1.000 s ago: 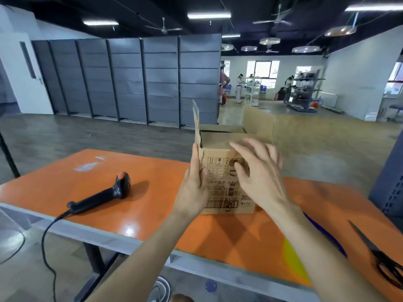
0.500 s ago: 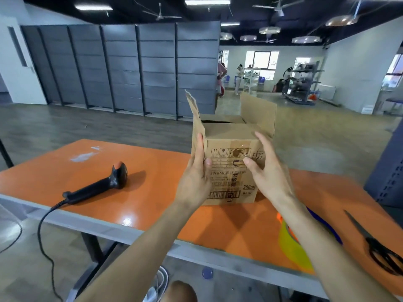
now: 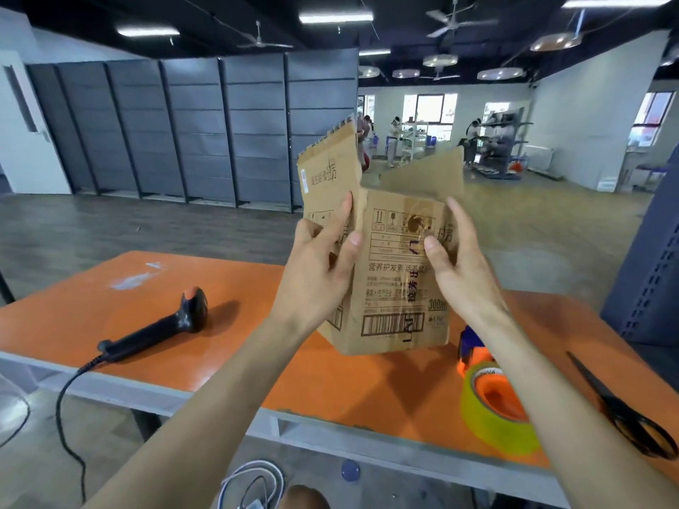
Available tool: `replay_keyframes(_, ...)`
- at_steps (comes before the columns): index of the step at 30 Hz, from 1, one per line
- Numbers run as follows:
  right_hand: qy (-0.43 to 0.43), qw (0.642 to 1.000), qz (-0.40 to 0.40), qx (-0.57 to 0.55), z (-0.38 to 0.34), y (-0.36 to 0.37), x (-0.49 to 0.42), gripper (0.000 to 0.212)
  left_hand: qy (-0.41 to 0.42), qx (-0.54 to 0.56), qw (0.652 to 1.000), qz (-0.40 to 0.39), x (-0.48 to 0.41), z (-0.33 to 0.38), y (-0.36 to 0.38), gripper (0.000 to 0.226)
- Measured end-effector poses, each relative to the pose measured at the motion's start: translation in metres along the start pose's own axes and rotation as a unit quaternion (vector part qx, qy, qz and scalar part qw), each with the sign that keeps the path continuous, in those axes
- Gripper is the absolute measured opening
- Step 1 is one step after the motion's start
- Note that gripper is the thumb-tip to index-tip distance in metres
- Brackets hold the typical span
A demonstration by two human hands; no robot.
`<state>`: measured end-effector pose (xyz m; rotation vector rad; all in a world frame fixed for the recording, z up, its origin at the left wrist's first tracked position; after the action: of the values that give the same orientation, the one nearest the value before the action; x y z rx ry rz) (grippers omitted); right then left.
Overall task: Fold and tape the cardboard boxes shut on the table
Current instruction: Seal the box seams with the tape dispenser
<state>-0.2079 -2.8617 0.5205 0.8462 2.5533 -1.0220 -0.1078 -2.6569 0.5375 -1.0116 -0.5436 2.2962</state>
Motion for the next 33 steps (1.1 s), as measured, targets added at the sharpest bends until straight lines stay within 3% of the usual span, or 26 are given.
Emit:
replay_keyframes(7, 0.000, 1.000, -0.011, 0.007, -0.008, 0.000, 0.001, 0.061, -0.022, 0.059, 0.998, 0.000, 0.000, 0.007, -0.010, 0.051)
replay_keyframes(10, 0.009, 1.000, -0.012, -0.006, -0.003, 0.001, 0.003, 0.062, -0.013, 0.032, 0.999, -0.005, -0.001, 0.012, -0.010, 0.051)
replay_keyframes(17, 0.057, 0.981, -0.046, -0.178, 0.027, 0.024, 0.015, 0.068, 0.008, -0.067, 0.993, -0.099, -0.002, 0.030, 0.009, 0.054)
replay_keyframes(23, 0.103, 0.960, -0.147, -0.215, 0.050, 0.059, 0.033, 0.043, -0.010, -0.118, 0.980, -0.161, -0.010, 0.028, 0.012, 0.053)
replay_keyframes(27, 0.164, 0.946, -0.217, -0.175, 0.062, 0.076, 0.050, 0.048, -0.025, -0.179, 0.956, -0.233, -0.019, 0.019, 0.018, 0.053)
replay_keyframes(33, 0.165, 0.959, -0.228, 0.027, 0.056, 0.060, 0.049, 0.030, -0.025, -0.248, 0.919, -0.307, -0.028, 0.008, 0.037, 0.057)
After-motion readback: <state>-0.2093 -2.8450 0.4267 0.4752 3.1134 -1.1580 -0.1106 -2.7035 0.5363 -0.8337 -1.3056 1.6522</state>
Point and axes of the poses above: each hand's wrist, its own x-axis away from the middle knuckle, its own y-axis out of the palm, z = x × y, the point moved 7 cm from there along -x, towards the middle knuckle, and after that the axes turned 14 degrees about -z, right-handed, at the moved point
